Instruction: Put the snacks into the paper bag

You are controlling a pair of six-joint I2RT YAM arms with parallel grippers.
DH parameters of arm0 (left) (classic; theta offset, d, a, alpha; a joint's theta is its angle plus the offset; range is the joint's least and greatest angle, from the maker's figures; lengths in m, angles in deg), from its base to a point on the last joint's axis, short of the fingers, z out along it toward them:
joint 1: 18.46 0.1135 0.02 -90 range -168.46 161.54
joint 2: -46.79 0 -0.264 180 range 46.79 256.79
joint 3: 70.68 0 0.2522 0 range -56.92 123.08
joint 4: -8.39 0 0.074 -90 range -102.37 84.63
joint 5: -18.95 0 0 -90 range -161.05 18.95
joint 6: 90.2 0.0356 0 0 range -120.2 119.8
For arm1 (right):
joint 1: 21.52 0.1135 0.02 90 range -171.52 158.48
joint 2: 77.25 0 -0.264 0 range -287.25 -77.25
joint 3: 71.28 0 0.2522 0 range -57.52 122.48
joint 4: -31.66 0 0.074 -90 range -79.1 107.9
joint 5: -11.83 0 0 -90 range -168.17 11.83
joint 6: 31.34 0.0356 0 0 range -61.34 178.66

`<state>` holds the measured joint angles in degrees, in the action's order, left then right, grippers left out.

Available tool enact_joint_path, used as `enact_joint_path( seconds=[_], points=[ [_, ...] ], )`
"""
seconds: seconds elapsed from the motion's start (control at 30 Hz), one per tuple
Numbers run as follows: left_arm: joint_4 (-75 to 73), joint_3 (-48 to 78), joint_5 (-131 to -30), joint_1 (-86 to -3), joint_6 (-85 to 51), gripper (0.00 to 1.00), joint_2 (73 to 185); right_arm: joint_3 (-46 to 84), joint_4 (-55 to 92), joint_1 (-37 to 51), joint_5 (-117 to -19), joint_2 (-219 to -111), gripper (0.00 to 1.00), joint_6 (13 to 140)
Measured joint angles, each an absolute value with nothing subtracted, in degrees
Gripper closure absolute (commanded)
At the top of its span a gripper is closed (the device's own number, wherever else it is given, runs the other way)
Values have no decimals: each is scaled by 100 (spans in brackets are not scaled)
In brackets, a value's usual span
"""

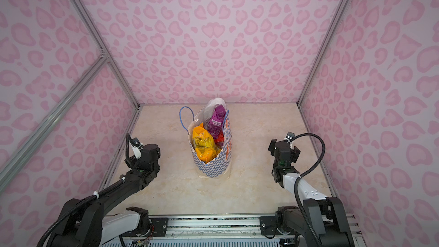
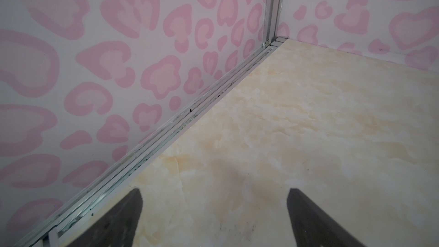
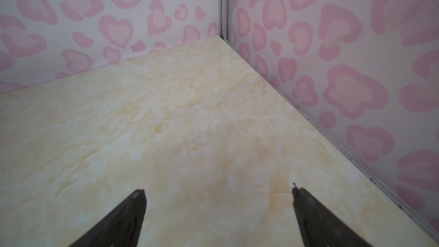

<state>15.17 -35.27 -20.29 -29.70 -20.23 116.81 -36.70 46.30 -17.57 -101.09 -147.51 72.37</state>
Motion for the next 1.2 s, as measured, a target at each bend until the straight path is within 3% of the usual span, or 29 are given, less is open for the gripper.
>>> enact_joint_path(
  seconds=[0.27,0.53,1.2],
  points=[
    [3921,-3781,-3111,-2522,-952,3,12653,-3633,6151,-1796,-10194,-16034,1,6601],
    [4749,-3886,-4499,-2033,-668,3,12977,-3862,7283,-1799,-9744,-16624,0,6247],
    [5003,-3805,-5813,-1858,-502,3,13158,-3930,7712,-1781,-9503,-16724,0,6099]
  ],
)
